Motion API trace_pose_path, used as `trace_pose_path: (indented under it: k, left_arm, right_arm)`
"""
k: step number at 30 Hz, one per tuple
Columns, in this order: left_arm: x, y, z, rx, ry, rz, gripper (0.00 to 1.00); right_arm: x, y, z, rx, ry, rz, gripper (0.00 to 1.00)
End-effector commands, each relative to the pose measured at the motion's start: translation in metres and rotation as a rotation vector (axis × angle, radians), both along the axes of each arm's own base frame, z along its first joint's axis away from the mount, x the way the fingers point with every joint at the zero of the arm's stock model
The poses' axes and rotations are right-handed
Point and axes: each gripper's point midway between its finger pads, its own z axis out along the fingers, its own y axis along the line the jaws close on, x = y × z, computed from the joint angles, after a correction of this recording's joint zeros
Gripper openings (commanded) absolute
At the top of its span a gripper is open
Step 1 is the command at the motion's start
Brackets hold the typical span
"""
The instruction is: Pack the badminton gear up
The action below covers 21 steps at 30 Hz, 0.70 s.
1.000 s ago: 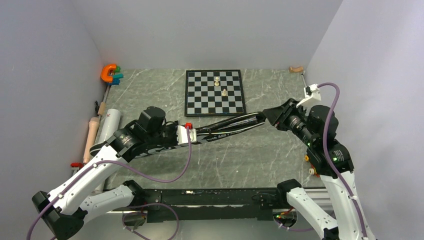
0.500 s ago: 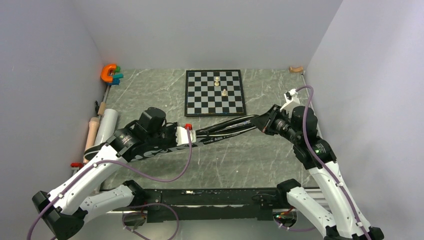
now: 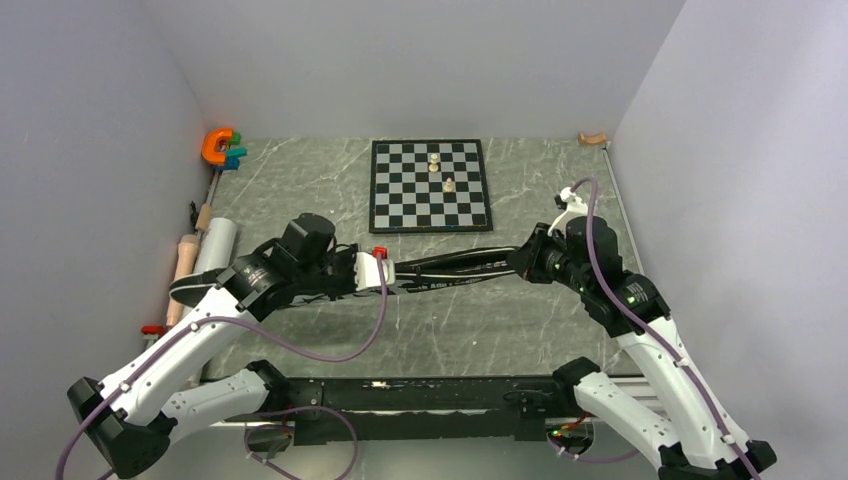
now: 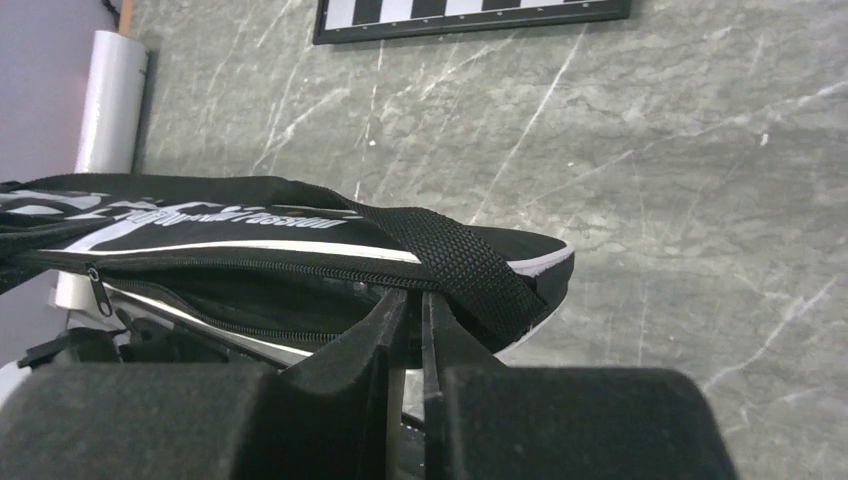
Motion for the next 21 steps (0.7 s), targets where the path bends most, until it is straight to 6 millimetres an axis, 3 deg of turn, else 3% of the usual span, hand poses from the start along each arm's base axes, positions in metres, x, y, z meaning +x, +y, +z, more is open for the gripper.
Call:
trace_pose_path:
  k: [1, 4, 6, 8, 12, 16, 21]
  left_arm:
    - [0.012, -0.025, 0.069, -0.185, -0.169, -0.053, 0.00]
    - [0.011, -0.025, 0.069, -0.182, -0.165, -0.058, 0.00]
    - [0.010, -0.025, 0.067, -0.178, -0.163, -0.063, 0.00]
    - [0.009, -0.024, 0.066, -0.177, -0.162, -0.067, 0.00]
    - [0.005, -0.023, 0.065, -0.166, -0.160, -0.083, 0.00]
    - [0.000, -0.023, 0.059, -0.144, -0.156, -0.122, 0.00]
    - [-0.005, -0.024, 0.055, -0.111, -0.164, -0.165, 0.00]
  right_arm:
    - [-0.001, -0.012, 0.026, -0.038, -0.057, -0.028, 0.19]
    - [-0.001, -0.007, 0.063, 0.009, -0.123, -0.011, 0.32]
    - [-0.001, -0.001, 0.088, 0.053, -0.173, 0.010, 0.34]
    - [0.002, 0.005, 0.100, 0.075, -0.193, 0.032, 0.35]
    - [0.007, 0.018, 0.100, 0.096, -0.179, 0.082, 0.35]
    - [0.007, 0.032, 0.114, 0.132, -0.200, 0.158, 0.35]
    - [-0.004, 0.075, 0.098, 0.160, -0.111, 0.372, 0.33]
